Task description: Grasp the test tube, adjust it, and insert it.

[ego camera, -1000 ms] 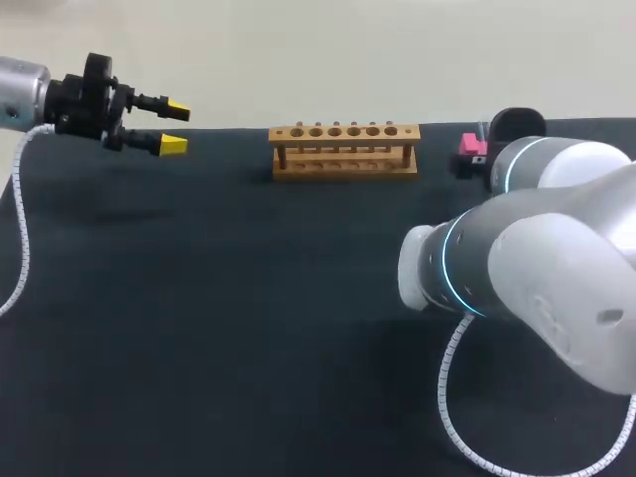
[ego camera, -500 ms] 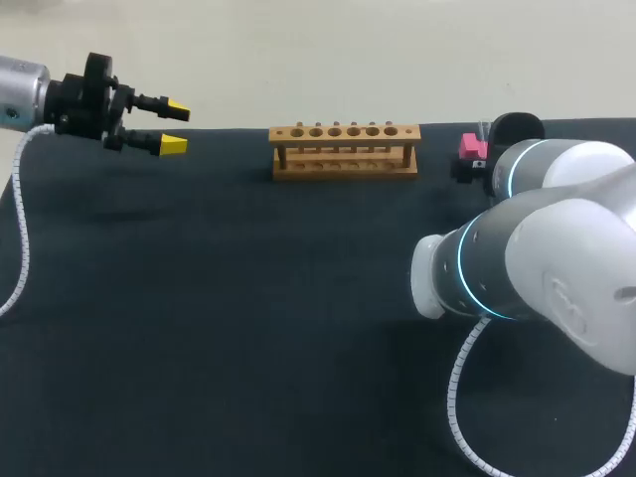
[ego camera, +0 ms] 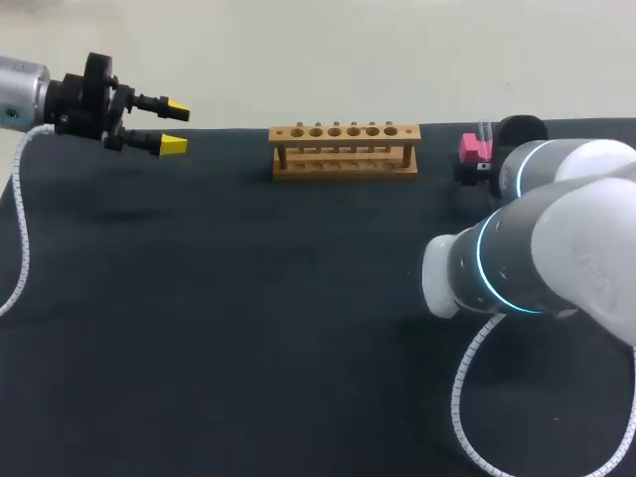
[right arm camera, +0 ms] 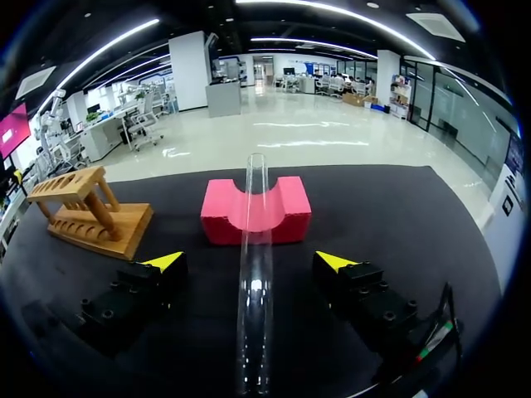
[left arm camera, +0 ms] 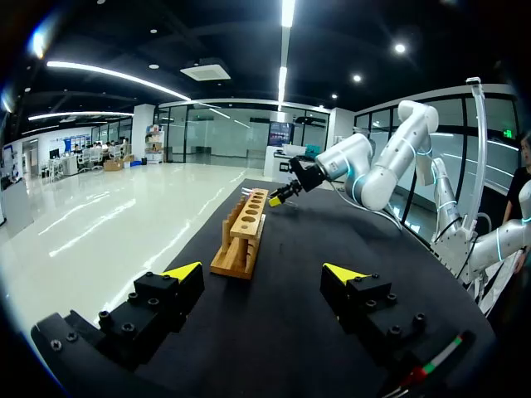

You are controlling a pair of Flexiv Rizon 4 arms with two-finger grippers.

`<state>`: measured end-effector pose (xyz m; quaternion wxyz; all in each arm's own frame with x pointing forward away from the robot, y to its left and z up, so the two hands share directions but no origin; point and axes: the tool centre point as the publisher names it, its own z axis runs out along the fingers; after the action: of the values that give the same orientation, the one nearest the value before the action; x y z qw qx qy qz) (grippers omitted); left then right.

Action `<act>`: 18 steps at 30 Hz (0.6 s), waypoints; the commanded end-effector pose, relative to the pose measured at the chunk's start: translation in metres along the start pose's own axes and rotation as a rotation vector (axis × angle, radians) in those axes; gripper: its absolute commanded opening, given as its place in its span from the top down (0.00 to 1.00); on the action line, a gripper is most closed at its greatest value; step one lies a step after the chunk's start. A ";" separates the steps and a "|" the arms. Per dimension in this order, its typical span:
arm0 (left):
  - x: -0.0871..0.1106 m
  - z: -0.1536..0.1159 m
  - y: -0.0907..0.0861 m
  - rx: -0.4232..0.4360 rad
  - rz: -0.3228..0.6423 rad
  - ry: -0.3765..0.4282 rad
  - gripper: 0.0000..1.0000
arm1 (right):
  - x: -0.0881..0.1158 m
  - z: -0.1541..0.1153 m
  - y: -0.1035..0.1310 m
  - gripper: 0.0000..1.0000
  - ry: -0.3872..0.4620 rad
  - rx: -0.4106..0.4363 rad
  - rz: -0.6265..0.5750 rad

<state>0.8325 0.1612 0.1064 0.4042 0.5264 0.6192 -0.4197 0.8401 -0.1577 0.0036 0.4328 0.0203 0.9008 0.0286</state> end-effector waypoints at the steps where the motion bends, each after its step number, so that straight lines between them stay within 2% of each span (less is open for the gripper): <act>1: 0.001 0.000 0.003 0.007 0.001 -0.001 0.00 | -0.001 0.001 -0.005 0.00 0.005 -0.038 -0.004; 3: 0.001 0.000 0.003 0.007 0.001 -0.001 0.00 | -0.001 0.003 -0.005 0.00 0.008 -0.049 -0.009; 11: 0.001 0.000 0.003 0.007 0.001 -0.001 0.00 | -0.001 0.007 -0.006 0.19 0.020 -0.079 -0.018; 18: 0.001 0.000 0.003 0.007 0.001 -0.001 0.00 | 0.001 0.009 -0.007 0.22 0.029 -0.091 -0.014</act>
<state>0.8325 0.1612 0.1064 0.4042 0.5263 0.6192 -0.4197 0.8462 -0.1609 -0.0033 0.4213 0.0020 0.9055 0.0496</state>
